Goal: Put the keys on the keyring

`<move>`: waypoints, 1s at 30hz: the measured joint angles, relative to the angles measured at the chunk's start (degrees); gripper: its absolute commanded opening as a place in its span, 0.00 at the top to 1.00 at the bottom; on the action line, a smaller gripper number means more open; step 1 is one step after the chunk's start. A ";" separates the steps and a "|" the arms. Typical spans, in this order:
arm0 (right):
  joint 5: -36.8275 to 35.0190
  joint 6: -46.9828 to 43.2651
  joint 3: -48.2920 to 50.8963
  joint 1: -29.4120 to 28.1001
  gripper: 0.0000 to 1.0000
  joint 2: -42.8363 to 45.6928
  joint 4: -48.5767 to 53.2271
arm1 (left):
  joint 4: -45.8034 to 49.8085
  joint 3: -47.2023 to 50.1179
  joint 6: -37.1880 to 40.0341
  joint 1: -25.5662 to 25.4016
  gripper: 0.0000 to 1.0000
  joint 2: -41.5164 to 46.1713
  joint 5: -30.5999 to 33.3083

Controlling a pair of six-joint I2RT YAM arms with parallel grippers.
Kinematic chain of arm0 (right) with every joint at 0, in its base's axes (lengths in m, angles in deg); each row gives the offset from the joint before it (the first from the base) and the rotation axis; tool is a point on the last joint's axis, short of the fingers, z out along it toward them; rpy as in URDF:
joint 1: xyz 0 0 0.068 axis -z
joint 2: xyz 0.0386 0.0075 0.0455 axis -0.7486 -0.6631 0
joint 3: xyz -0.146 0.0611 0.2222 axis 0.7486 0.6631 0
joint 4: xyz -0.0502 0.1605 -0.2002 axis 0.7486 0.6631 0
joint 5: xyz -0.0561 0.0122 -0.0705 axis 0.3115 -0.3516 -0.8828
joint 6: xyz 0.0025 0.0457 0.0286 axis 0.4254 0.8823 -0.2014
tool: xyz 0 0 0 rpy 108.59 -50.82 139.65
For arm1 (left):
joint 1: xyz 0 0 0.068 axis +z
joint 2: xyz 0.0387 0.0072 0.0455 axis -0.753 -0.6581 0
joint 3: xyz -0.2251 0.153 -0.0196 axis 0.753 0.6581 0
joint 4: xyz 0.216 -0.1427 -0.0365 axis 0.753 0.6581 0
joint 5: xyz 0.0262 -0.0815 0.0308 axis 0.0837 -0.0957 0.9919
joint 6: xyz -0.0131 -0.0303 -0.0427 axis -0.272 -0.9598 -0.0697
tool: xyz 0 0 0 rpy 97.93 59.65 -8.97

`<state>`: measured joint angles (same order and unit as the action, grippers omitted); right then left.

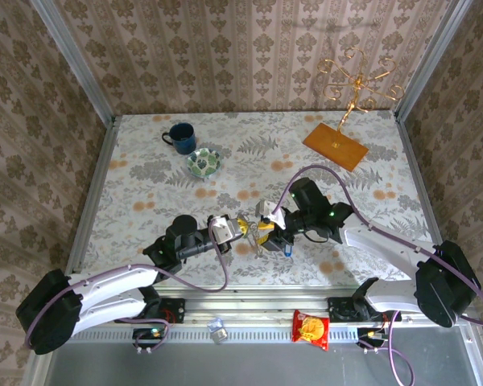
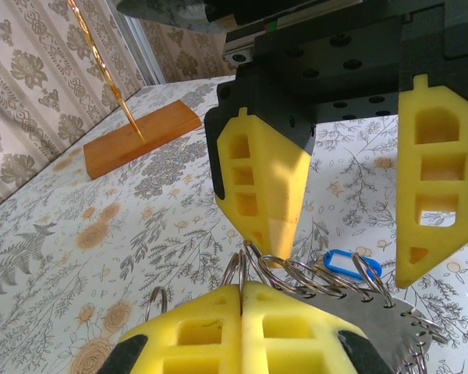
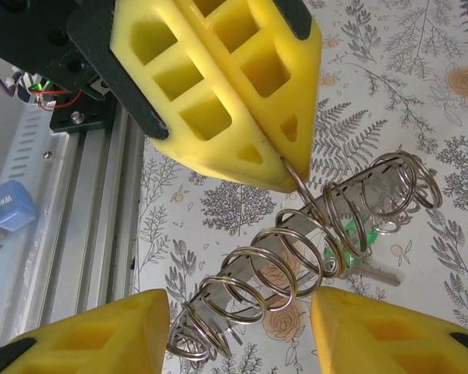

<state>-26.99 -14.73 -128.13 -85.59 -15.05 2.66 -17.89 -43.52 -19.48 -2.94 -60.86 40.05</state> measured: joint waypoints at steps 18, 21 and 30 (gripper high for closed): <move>-2.82 -0.33 -0.76 0.00 0.36 -0.66 -1.33 | 0.02 0.04 0.00 0.00 1.00 0.00 -0.20; -2.60 -0.37 -0.85 0.00 0.35 -0.92 -1.44 | 0.02 0.04 0.00 0.00 1.00 -0.02 -0.28; -0.20 -1.51 -0.85 -0.15 0.36 -1.11 -1.49 | -0.02 0.04 0.00 0.00 1.00 -0.37 -0.48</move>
<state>-27.19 -16.24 -128.99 -85.74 -16.17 1.17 -17.92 -43.48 -19.48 -2.94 -61.23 39.57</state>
